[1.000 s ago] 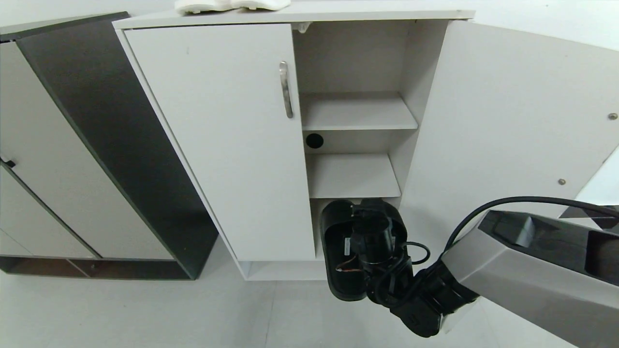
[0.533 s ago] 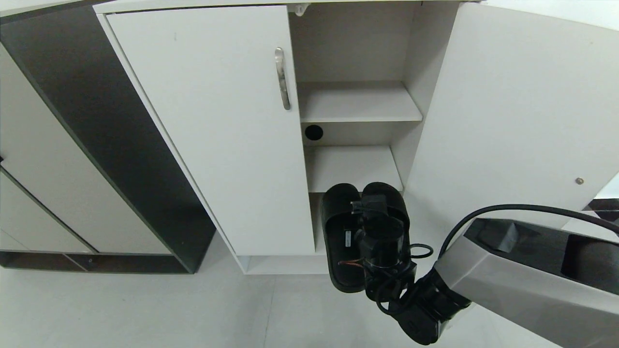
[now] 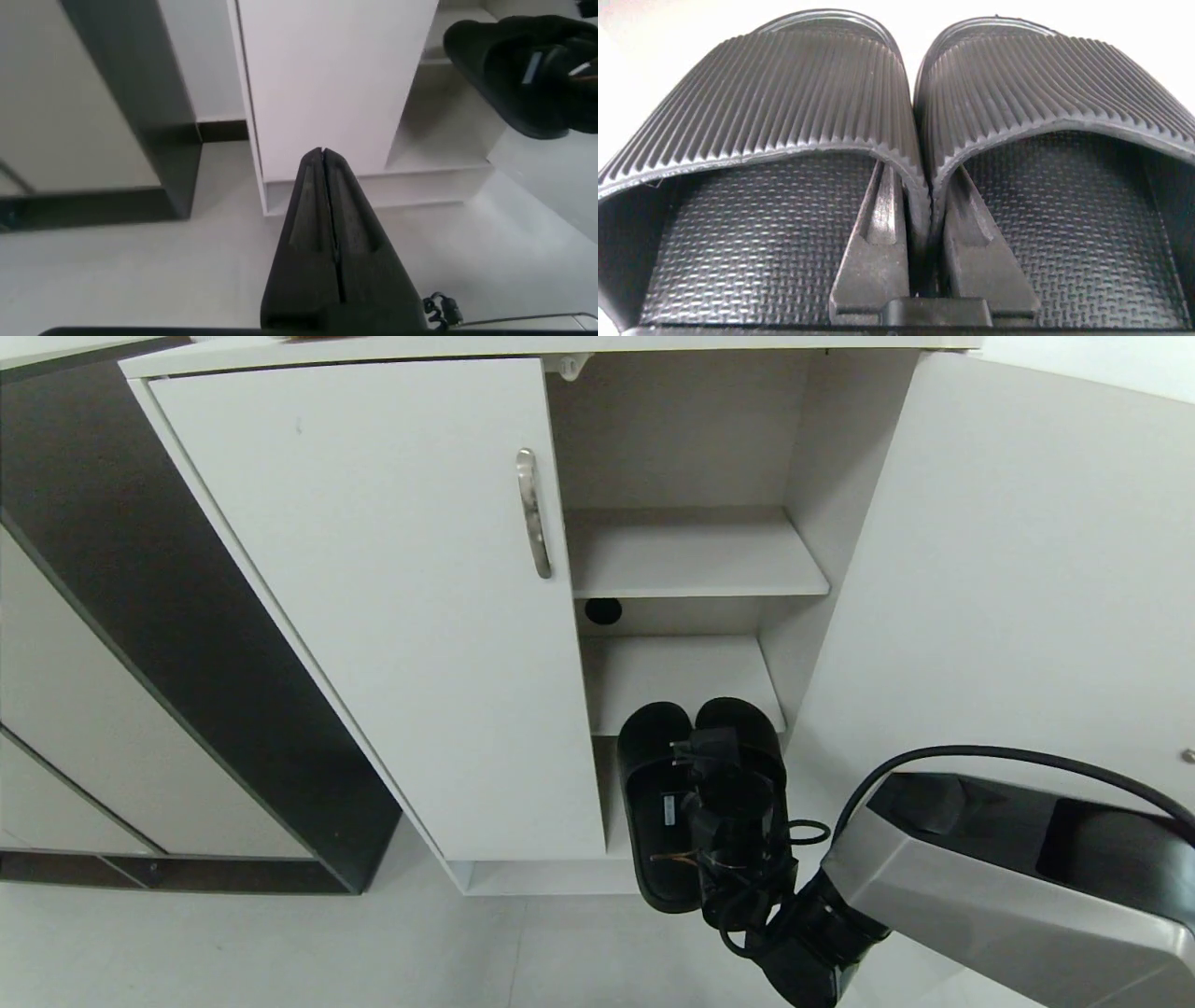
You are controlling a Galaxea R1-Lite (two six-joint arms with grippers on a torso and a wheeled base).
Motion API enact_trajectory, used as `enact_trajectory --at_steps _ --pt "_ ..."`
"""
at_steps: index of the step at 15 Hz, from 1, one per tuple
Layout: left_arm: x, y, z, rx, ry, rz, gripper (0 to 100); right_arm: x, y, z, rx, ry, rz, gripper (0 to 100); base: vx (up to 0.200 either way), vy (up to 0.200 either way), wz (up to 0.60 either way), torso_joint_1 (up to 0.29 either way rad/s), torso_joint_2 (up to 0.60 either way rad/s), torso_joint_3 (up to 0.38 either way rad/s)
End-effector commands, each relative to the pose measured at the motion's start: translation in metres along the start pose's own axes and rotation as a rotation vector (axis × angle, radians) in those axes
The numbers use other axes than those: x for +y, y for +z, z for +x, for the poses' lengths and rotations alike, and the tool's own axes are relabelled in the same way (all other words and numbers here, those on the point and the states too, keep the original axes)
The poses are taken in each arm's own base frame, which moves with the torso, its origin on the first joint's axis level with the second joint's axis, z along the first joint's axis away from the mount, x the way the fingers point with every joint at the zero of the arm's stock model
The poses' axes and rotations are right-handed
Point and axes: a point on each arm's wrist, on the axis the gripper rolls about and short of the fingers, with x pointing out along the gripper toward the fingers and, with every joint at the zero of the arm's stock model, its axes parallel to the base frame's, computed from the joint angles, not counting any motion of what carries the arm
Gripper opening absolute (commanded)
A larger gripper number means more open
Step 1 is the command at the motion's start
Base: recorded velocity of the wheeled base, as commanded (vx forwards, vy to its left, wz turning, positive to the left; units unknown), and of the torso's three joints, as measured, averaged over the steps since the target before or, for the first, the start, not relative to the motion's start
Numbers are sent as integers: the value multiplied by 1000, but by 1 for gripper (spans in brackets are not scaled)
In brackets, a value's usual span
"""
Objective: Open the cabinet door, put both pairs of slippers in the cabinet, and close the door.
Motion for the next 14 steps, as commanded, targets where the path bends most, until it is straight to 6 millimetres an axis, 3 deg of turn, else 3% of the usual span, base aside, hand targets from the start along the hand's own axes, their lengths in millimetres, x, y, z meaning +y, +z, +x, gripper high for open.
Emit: enact_trajectory --at_steps 1,7,10,14 --pt "0 0 0 2 1 0 0 1 1 0 -1 2 1 0 200 0 0 7 -2 2" --pt "0 0 0 2 1 0 0 -1 0 1 2 -1 1 0 200 0 0 5 5 0" --pt "0 0 0 2 1 -2 0 -6 -3 10 3 -21 4 0 0 0 0 0 0 0" --pt "0 0 0 2 1 -2 0 -6 -11 36 7 -58 1 0 0 0 0 0 0 0"
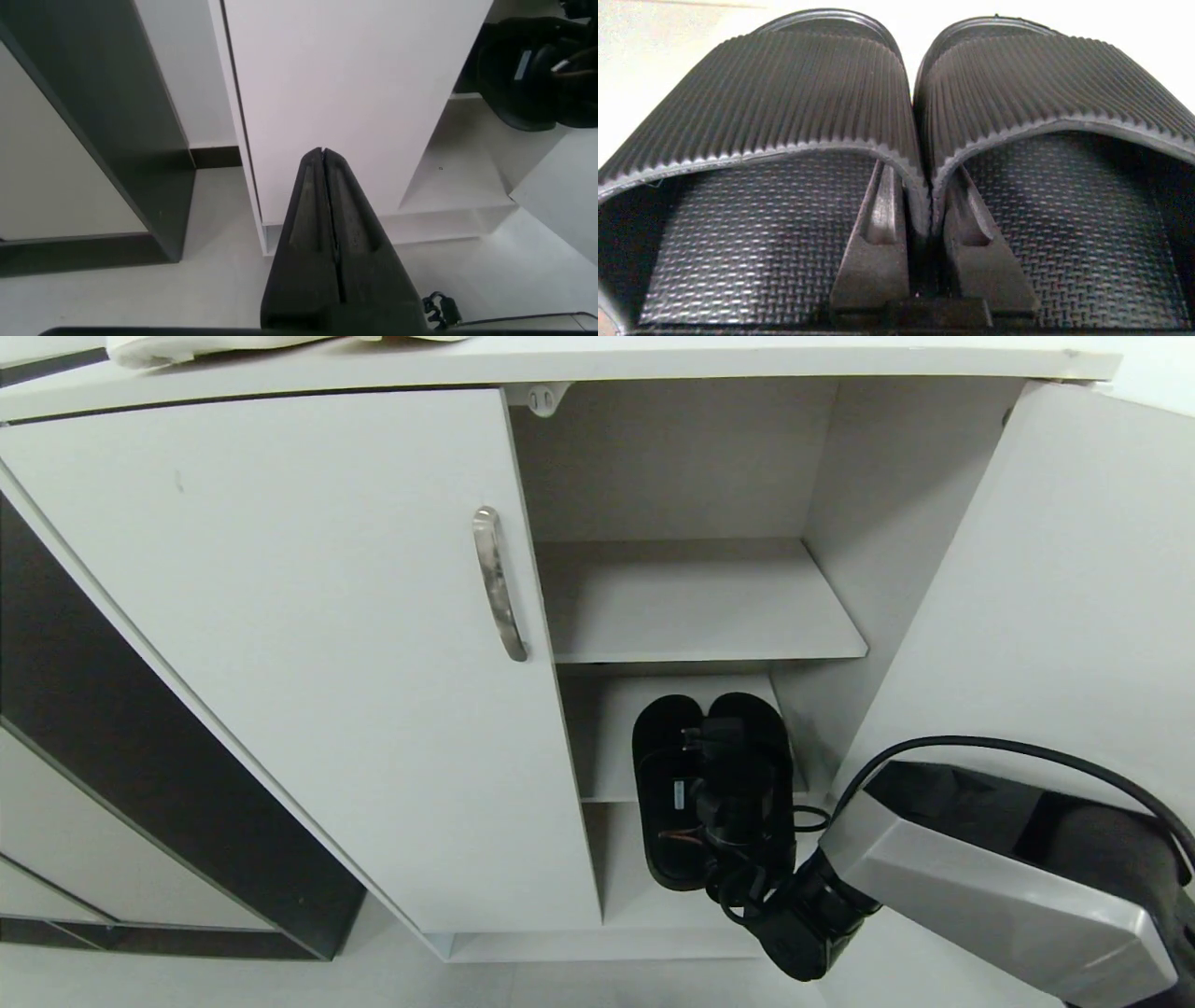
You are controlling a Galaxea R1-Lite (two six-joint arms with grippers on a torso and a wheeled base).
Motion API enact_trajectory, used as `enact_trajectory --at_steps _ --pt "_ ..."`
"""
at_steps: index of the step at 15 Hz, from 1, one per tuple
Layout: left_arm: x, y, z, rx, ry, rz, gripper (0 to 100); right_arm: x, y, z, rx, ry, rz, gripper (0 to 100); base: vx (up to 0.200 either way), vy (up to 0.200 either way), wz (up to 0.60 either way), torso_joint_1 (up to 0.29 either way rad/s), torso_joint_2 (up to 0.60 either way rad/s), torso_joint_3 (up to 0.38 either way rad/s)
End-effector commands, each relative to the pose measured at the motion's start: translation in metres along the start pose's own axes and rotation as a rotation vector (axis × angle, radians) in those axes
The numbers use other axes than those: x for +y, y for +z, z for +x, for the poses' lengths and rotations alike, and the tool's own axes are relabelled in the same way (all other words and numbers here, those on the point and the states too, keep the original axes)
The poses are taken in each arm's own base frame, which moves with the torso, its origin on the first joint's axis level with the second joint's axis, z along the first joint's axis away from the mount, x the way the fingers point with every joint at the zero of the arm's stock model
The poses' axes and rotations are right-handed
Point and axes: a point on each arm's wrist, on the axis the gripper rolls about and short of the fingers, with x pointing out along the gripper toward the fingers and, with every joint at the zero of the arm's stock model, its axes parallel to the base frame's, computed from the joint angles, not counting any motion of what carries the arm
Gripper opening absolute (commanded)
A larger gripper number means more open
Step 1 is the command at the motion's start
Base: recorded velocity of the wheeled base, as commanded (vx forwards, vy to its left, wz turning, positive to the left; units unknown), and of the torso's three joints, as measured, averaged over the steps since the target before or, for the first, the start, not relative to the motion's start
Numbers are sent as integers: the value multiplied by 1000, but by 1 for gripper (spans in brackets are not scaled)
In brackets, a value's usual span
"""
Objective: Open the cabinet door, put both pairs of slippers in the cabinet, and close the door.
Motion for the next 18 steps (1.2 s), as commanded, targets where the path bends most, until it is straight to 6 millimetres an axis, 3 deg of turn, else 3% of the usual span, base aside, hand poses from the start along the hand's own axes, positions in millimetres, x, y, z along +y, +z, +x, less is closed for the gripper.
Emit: enact_trajectory --at_steps 1,6,11,18 --pt "0 0 0 1 1 -2 0 4 -6 13 3 -11 -3 0 0 0 0 0 0 0" --pt "0 0 0 1 -1 -2 0 14 8 47 11 -31 8 0 0 0 0 0 0 0" --pt "0 0 0 1 1 -2 0 12 20 77 14 -49 19 0 0 0 0 0 0 0" --pt "0 0 0 1 1 -5 0 12 16 93 17 -46 17 0 0 0 0 0 0 0"
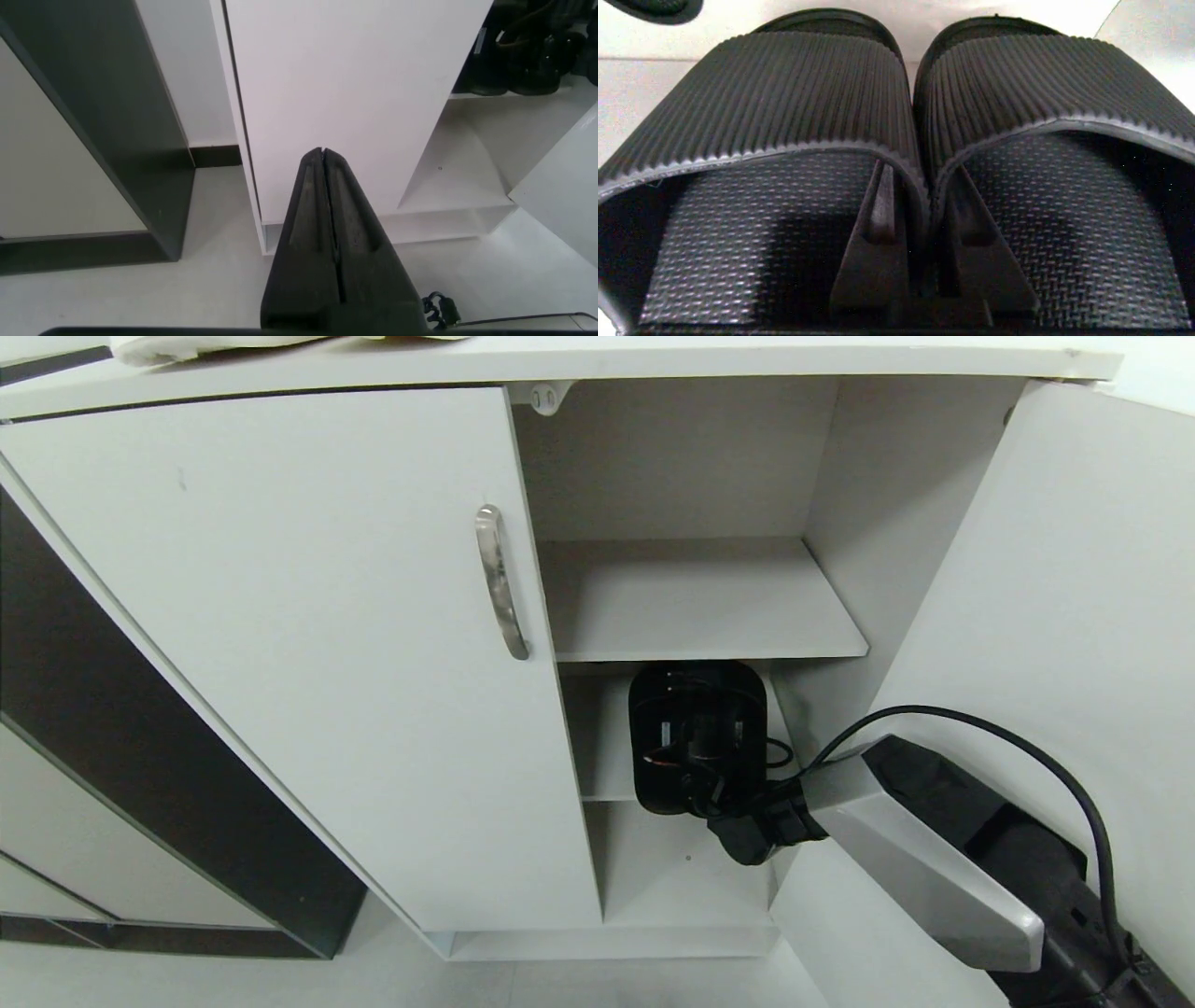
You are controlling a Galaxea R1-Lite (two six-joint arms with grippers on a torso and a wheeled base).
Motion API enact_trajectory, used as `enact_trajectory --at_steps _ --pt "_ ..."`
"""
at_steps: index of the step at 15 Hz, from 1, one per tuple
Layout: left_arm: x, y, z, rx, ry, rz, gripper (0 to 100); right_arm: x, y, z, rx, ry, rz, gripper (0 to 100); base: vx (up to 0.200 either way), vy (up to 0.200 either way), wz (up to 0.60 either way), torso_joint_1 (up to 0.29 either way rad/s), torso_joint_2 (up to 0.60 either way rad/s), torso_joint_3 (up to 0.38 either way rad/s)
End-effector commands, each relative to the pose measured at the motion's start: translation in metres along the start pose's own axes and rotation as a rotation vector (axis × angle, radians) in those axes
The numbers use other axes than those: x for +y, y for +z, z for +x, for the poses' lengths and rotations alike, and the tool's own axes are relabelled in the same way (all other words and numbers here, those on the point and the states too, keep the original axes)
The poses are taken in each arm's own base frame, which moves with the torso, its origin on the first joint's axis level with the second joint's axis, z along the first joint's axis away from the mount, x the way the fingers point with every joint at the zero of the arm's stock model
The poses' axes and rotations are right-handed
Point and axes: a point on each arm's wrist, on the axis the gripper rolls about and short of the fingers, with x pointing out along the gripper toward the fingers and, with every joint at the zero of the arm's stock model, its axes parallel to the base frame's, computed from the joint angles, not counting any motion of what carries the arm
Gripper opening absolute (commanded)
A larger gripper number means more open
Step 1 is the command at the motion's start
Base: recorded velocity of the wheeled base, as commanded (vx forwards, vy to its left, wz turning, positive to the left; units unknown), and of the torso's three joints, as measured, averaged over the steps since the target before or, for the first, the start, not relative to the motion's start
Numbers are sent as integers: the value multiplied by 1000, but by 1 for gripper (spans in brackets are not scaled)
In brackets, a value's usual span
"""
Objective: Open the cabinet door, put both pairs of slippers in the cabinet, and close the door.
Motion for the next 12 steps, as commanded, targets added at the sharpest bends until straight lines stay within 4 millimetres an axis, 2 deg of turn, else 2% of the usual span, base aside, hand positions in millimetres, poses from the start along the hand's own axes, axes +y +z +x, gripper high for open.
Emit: enact_trajectory --at_steps 1,8,9,12 --pt "0 0 0 1 1 0 0 -1 -5 2 5 -3 -4 0 0 0 0 0 0 0" --pt "0 0 0 1 1 0 0 -1 -9 3 10 -3 -7 0 0 0 0 0 0 0" --pt "0 0 0 1 1 0 0 -1 -9 3 10 -3 -7 100 0 0 0 0 0 0" --pt "0 0 0 0 1 0 0 -3 -13 -3 33 -2 -26 100 0 0 0 0 0 0"
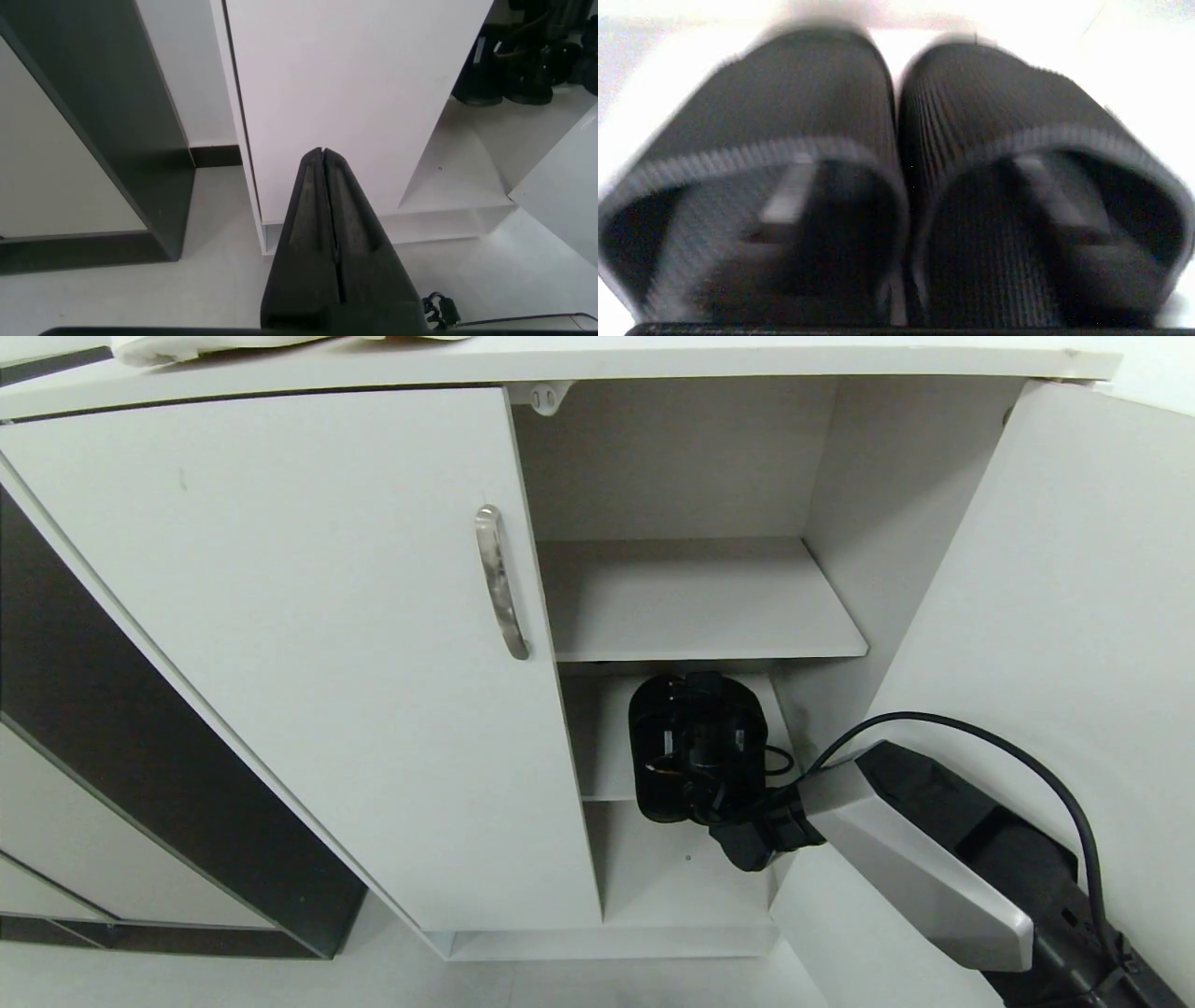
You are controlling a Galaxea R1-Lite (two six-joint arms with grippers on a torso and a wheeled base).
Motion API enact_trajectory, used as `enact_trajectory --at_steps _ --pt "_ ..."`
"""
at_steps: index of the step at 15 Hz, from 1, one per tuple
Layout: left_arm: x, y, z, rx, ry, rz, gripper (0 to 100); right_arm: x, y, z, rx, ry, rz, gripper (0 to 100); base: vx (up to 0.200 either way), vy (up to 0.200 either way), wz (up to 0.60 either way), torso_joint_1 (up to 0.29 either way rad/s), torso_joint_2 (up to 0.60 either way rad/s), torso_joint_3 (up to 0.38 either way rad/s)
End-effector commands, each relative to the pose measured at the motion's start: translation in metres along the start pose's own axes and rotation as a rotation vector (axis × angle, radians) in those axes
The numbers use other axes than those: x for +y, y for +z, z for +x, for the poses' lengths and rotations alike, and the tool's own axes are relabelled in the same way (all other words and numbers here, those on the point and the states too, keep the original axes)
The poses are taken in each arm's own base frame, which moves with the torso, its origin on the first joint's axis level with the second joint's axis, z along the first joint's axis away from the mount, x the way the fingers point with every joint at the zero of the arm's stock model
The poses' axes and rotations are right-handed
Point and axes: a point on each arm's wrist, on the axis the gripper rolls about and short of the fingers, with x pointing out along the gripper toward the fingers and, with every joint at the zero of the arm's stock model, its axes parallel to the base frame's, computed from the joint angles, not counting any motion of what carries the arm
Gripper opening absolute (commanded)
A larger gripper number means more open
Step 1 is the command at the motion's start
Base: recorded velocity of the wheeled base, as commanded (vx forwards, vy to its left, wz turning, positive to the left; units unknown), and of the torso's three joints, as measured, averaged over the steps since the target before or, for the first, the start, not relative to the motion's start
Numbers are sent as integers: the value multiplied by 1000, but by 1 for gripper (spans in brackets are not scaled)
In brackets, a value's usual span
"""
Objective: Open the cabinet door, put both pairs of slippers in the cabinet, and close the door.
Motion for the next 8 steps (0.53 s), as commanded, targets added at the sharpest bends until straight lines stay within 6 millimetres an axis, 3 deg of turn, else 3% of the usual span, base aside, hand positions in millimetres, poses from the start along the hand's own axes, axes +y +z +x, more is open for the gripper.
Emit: enact_trajectory --at_steps 1,3,8 --pt "0 0 0 1 0 0 0 -1 5 -8 6 8 -7 100 0 0 0 0 0 0" --pt "0 0 0 1 0 0 0 -1 11 -22 -2 19 0 100 0 0 0 0 0 0" --pt "0 0 0 1 0 0 0 -18 33 -101 -1 106 -7 100 0 0 0 0 0 0"
